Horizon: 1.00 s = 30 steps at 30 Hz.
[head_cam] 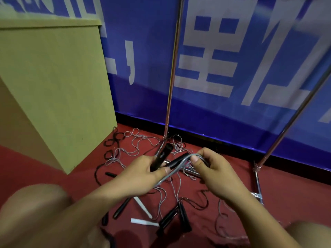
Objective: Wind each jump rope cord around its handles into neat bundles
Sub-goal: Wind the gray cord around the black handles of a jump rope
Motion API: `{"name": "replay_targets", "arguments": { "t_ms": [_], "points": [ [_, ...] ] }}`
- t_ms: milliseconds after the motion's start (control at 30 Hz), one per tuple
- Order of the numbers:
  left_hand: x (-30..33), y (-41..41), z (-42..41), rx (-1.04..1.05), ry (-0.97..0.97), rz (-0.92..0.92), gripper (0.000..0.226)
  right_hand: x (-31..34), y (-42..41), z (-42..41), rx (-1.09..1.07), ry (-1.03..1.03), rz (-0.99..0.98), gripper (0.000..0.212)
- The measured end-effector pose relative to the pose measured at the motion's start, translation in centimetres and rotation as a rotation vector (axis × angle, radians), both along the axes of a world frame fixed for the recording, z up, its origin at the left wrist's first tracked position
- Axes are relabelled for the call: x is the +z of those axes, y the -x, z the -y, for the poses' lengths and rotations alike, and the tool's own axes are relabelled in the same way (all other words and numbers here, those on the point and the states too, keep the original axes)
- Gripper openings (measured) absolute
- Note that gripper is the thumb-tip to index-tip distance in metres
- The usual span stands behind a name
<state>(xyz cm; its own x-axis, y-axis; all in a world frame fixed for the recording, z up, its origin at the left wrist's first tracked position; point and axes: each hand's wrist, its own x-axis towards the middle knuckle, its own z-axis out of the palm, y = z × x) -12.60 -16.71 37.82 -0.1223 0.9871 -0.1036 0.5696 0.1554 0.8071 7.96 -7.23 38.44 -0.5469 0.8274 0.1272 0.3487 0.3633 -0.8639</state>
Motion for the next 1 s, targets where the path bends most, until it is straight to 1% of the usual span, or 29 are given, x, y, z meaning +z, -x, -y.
{"name": "replay_targets", "arguments": {
  "t_ms": [67, 133, 233, 300, 400, 500, 533, 600, 667, 733, 800, 900, 933, 1000],
  "points": [
    [-0.1, 0.0, 0.3, 0.001, 0.021, 0.03, 0.036, 0.0, 0.6, -0.3, -0.007, -0.029, 0.044, 0.021],
    [0.2, -0.2, 0.5, -0.006, 0.015, 0.081, 0.035, 0.3, 1.0, -0.7, -0.027, 0.01, -0.002, 0.019],
    [0.2, -0.4, 0.5, -0.04, 0.018, 0.215, 0.034, 0.3, 1.6, -0.9, -0.072, 0.178, -0.121, 0.013],
    [0.0, -0.4, 0.6, -0.044, -0.001, 0.256, 0.032, -0.1, 2.1, -0.8, -0.092, 0.276, -0.156, 0.013],
    [-0.2, -0.2, 0.7, -0.067, -0.015, 0.291, 0.034, -0.4, 2.9, -0.5, -0.104, 0.353, -0.153, 0.023],
    [-0.7, -0.2, 0.6, -0.07, -0.002, 0.291, 0.046, -0.2, 3.4, 0.2, -0.076, 0.521, -0.226, 0.04],
    [-0.8, -0.2, 0.6, -0.073, 0.005, 0.311, 0.045, -0.1, 3.5, 0.4, -0.064, 0.546, -0.226, 0.045],
    [-1.0, -0.5, 0.5, -0.09, 0.019, 0.345, 0.04, 0.1, 3.4, 0.8, -0.03, 0.531, -0.219, 0.05],
    [-1.1, -0.7, 0.4, -0.11, 0.04, 0.403, 0.038, 0.3, 3.4, 1.1, 0.0, 0.474, -0.205, 0.048],
    [-1.3, -0.6, 0.4, -0.142, 0.061, 0.436, 0.04, 0.2, 3.3, 1.3, 0.017, 0.393, -0.174, 0.041],
    [-1.3, -0.5, 0.5, -0.175, 0.082, 0.403, 0.041, 0.0, 3.4, 1.4, 0.022, 0.313, -0.166, 0.033],
    [-1.1, -0.5, 0.5, -0.166, 0.097, 0.344, 0.032, -0.1, 3.5, 1.3, 0.003, 0.251, -0.212, 0.025],
    [-1.0, -0.5, 0.5, -0.147, 0.095, 0.357, 0.03, -0.2, 3.4, 1.2, -0.004, 0.25, -0.237, 0.022],
    [-0.7, -0.4, 0.2, -0.098, 0.101, 0.445, 0.031, -0.1, 3.4, 1.1, -0.011, 0.272, -0.286, 0.019]
  ]
}}
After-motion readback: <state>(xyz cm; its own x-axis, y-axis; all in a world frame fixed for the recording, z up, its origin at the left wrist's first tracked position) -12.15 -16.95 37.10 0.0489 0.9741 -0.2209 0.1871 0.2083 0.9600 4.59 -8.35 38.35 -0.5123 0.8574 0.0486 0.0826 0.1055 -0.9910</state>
